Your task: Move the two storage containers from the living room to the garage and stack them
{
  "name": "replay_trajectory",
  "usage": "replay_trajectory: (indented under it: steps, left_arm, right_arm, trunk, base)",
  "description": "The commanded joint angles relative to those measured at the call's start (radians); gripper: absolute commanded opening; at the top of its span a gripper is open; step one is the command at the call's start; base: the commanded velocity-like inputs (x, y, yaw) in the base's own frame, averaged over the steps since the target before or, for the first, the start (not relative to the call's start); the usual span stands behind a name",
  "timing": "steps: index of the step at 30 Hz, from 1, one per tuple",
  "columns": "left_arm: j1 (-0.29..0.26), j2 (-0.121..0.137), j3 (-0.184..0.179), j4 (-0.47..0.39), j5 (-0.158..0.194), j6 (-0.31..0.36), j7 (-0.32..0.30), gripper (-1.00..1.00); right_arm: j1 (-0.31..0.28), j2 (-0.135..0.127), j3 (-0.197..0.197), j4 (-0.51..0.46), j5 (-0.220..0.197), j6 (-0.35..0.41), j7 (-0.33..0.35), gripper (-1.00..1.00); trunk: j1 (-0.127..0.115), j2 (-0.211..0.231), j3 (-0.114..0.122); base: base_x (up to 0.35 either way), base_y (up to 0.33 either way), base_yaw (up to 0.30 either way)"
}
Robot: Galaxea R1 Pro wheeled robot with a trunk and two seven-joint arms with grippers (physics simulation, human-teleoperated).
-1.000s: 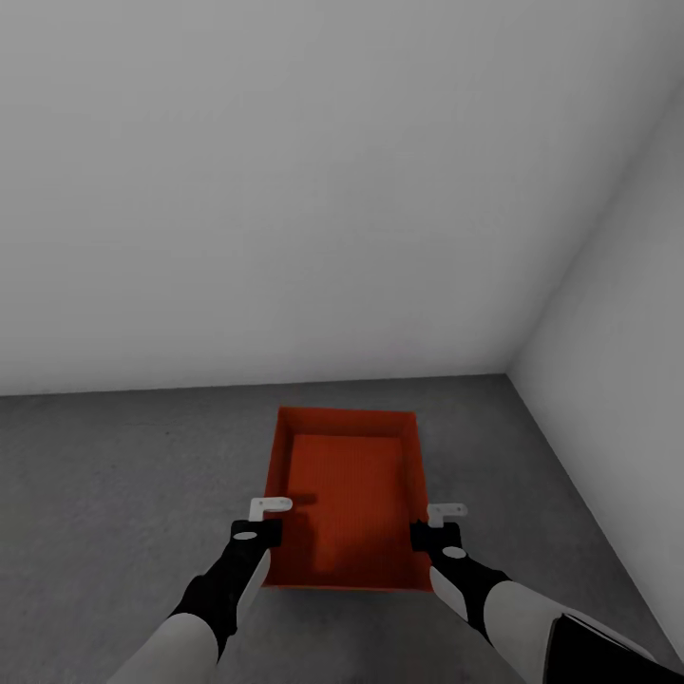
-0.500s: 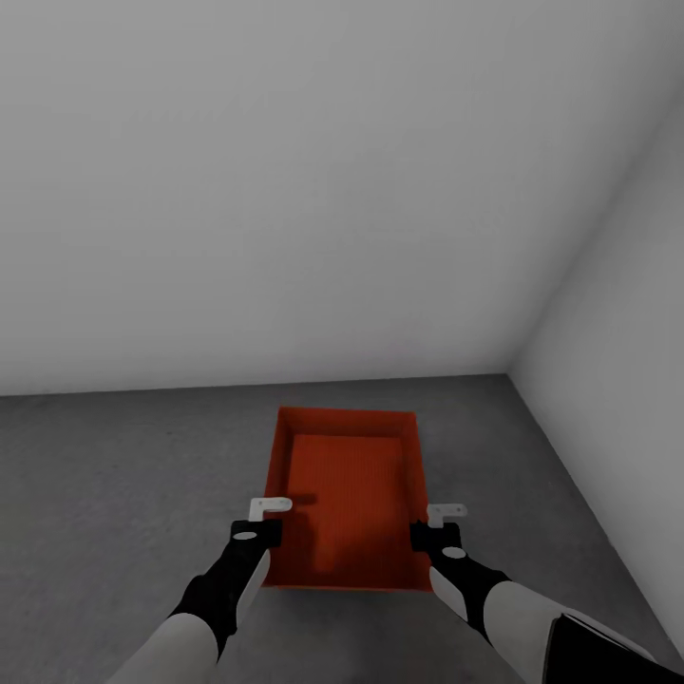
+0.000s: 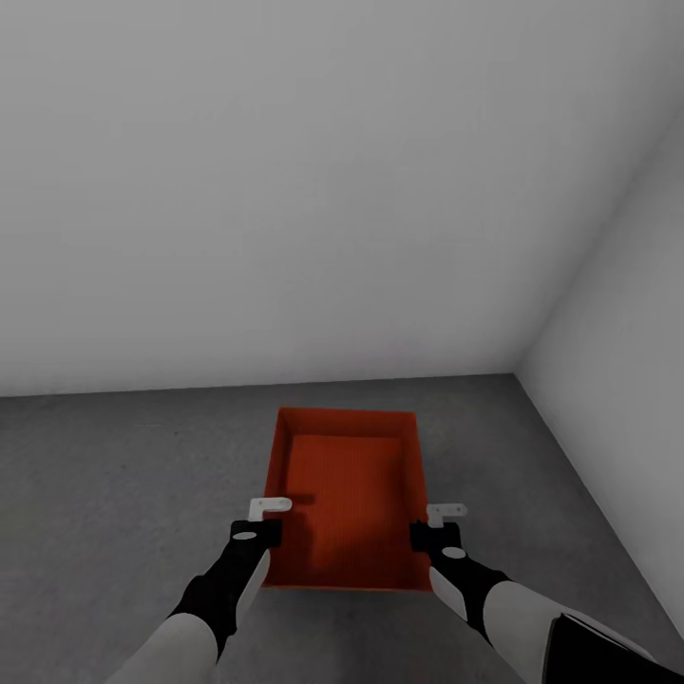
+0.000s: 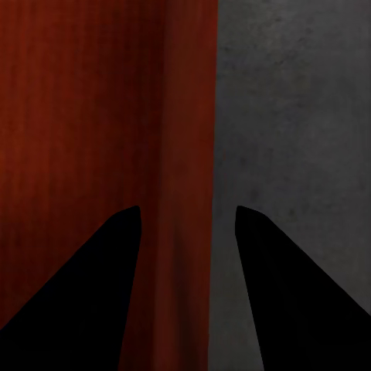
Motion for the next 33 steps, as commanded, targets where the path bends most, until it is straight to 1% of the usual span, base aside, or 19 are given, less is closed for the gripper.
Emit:
replay_trajectory:
  steps: [1, 32, 33]
  left_arm:
    - [-0.001, 0.004, 0.006, -0.004, -0.02, 0.009, 0.006, -1.0]
    - [-0.001, 0.004, 0.006, -0.003, -0.02, 0.011, 0.007, -1.0]
    - [-0.001, 0.003, 0.006, -0.003, -0.02, 0.011, 0.007, -1.0]
  right_arm:
    - [-0.001, -0.002, -0.007, 0.015, -0.006, -0.003, -0.002, -1.0]
    - [-0.001, -0.004, -0.007, 0.015, -0.006, -0.003, -0.002, -1.0]
    - [-0.001, -0.004, -0.007, 0.015, -0.006, -0.003, -0.002, -1.0]
  trunk:
    - [0.0, 0.0, -0.001]
    - [0.0, 0.0, -0.001]
    - [0.004, -0.007, -0.004]
  base:
    - [0.0, 0.004, 0.0]
    - [0.0, 0.0, 0.0]
    - [0.0, 0.0, 0.0]
